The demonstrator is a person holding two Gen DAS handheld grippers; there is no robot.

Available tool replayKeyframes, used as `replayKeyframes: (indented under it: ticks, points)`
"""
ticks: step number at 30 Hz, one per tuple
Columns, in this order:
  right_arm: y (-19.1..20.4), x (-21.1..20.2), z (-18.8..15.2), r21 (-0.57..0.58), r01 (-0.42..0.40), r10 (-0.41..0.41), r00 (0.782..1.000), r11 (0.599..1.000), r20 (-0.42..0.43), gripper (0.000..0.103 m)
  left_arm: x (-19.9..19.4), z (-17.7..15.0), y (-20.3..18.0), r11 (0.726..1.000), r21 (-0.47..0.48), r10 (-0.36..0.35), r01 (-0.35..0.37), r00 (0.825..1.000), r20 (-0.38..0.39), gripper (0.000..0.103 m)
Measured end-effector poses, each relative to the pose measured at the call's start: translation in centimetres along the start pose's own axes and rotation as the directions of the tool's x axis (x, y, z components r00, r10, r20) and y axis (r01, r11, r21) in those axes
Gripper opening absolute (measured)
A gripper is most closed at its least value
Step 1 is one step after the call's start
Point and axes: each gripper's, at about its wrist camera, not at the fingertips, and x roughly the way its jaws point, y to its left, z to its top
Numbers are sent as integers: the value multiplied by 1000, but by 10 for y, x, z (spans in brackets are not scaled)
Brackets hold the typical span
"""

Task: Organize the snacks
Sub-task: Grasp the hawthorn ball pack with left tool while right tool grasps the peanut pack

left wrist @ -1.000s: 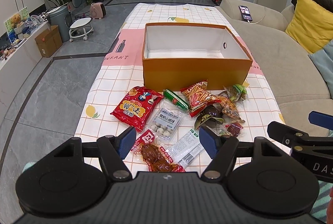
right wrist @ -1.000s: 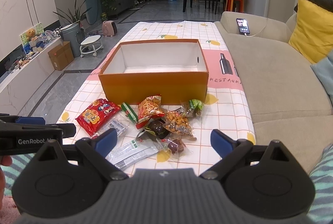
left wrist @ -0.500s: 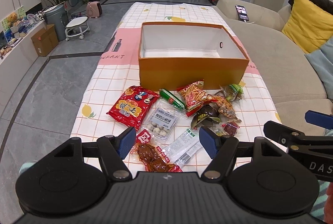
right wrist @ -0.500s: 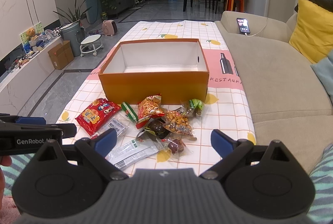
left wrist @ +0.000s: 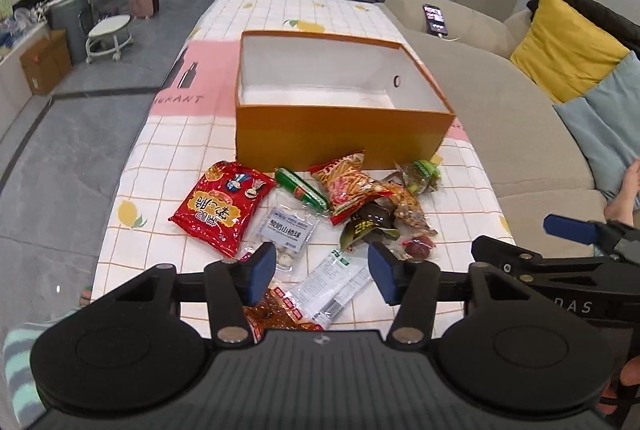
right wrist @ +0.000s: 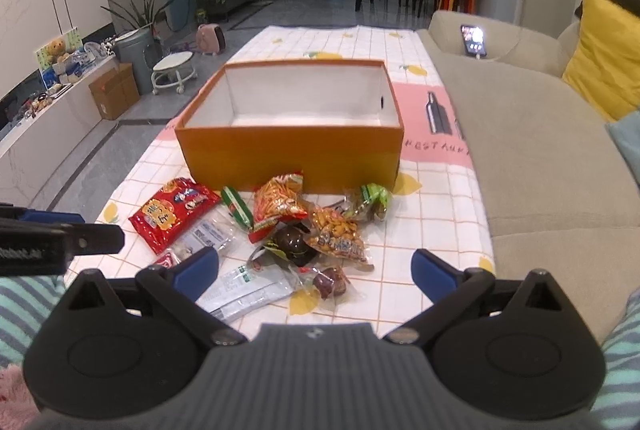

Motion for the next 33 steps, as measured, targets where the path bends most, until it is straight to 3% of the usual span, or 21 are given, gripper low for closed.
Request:
replayKeyframes:
  ticks: [5, 8, 10, 13, 16, 24, 33]
  points:
    - [-8, 25, 1, 21, -17, 17, 1000, 1000, -12, 82, 18, 7, 10, 999, -22, 29, -30, 999, -19, 61]
    - [-10, 41, 2, 30, -13, 14, 1000, 999, -26, 77, 28, 10, 12, 999, -19, 49, -49, 999, -21, 64]
    - [-12, 54, 2, 41, -29, 31, 999, 999, -39, 76, 40, 11, 14, 999, -17, 27, -28, 998, -52, 75]
    - [-11, 71, 2, 33, -46, 48, 996, 998, -77, 70, 61, 12, 20, 999, -32, -20, 15, 990, -138, 75]
    - [-10, 85, 3, 11, -49, 50, 994, 999, -96, 69, 76, 12, 23, 999, -36, -7, 0, 984, -179, 75]
    - [-28, 126, 16, 64, -25, 34, 988, 998, -148, 69, 110, 17, 19, 997, 77, 19, -6, 985, -172, 77]
    - [-53, 176, 25, 133, -28, 57, 974, 991, -221, 77, 159, 20, 17, 980, 201, 45, 1, 973, -227, 77]
